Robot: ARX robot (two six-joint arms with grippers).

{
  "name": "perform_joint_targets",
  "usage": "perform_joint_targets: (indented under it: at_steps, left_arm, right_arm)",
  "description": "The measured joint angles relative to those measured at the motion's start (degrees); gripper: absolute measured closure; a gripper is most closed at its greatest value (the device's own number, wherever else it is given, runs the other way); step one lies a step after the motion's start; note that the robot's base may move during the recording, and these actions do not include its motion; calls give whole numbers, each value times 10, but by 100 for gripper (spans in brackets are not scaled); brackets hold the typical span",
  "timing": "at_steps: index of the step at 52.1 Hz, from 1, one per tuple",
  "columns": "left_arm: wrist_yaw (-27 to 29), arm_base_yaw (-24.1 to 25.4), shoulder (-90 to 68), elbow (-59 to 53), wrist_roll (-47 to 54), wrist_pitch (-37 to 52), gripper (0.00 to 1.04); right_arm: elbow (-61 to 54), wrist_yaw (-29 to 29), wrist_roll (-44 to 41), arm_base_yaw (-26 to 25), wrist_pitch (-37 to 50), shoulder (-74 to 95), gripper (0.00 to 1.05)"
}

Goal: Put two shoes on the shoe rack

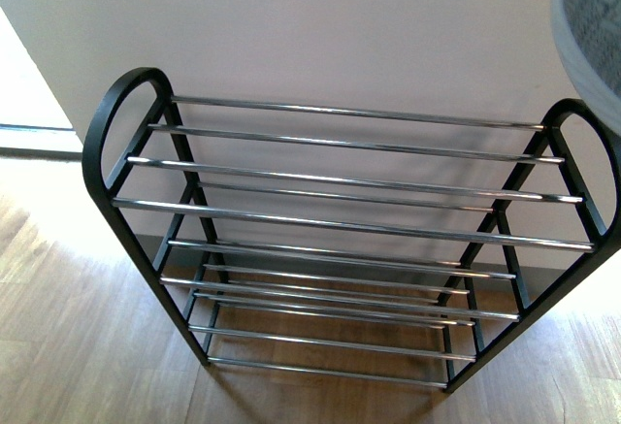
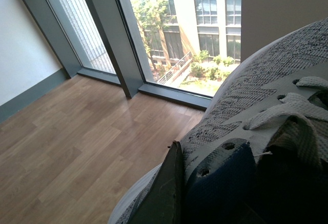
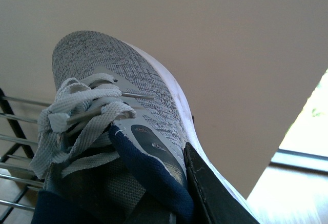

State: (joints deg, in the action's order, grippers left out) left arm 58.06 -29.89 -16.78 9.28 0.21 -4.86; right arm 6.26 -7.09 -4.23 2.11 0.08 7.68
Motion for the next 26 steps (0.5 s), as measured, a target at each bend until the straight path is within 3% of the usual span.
perform_joint_targets:
  at_steps: [6,13,18,26]
  left_arm:
    - [0,0,0,0,0,0,103]
    - [0,0,0,0,0,0,103]
    - [0,0,0,0,0,0,103]
    - [0,0,0,0,0,0,103]
  right_arm:
    - [59,-66,11,80,-44,36,103]
    - [137,-203,77,235,-131,113,103]
    - [164,-217,108,259,-129,169,103]
    - [221,-196,188,242,-133,294,103]
